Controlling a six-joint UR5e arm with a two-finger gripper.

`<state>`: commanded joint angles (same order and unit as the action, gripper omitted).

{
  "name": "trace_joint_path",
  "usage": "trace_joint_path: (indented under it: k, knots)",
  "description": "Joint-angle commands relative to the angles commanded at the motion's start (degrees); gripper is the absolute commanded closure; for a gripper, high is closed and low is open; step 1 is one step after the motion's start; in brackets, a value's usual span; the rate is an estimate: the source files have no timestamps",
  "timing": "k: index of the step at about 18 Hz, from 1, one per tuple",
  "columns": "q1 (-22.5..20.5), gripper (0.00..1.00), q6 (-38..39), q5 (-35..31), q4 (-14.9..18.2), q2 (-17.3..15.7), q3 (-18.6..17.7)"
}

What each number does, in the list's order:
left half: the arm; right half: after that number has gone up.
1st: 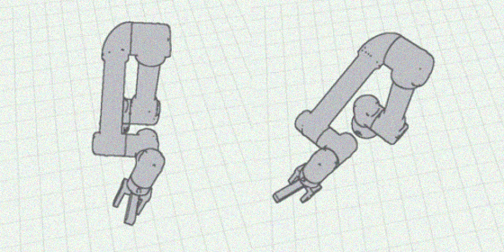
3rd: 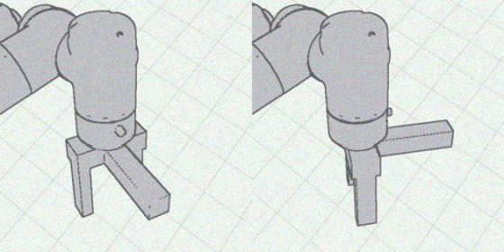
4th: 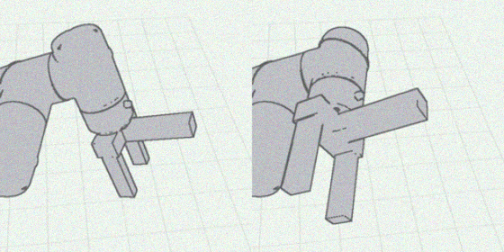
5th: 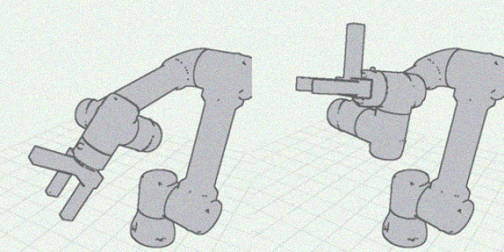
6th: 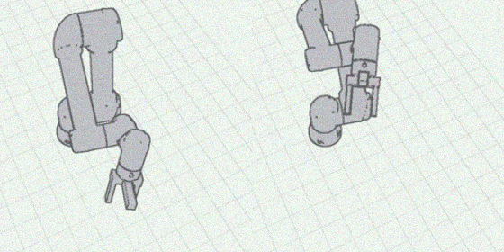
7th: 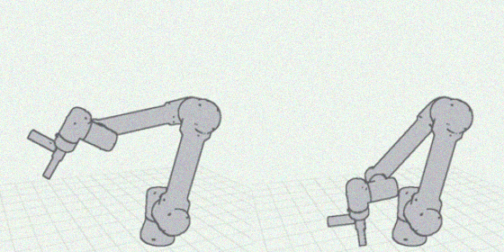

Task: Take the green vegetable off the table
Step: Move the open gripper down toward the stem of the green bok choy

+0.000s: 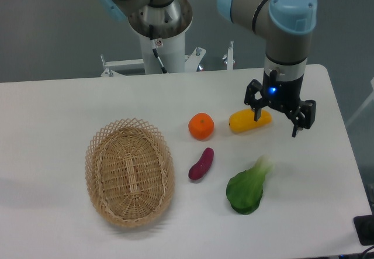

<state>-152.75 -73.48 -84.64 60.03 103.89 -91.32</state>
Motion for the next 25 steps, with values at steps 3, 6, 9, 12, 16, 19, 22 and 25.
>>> trace_joint_path:
  k: [3,6,9,12,16,19,22,25]
  knots:
    - [-0.09,0.0,1.85,0.09,-0.09,0.0,0.52]
    - [0.17,0.0,2.11,-0.44,-0.27,0.35,-0.17]
    - [0.26,0.0,2.11,-0.26,-0.27,0.62,-0.26]
    - [0.26,0.0,2.03,-0.17,-0.36,0.79,-0.97]
    - [0.26,0.0,1.15,-0.26,-0.79,2.37,-2.01]
    - [0.35,0.0,1.24,-0.61,-0.88,5.0,-3.16]
    - [0.26,0.0,0.28,-0.79,-3.86,7.73,-3.16]
    - [0.09,0.0,-6.13,-0.88,-5.1,11.15,-2.29]
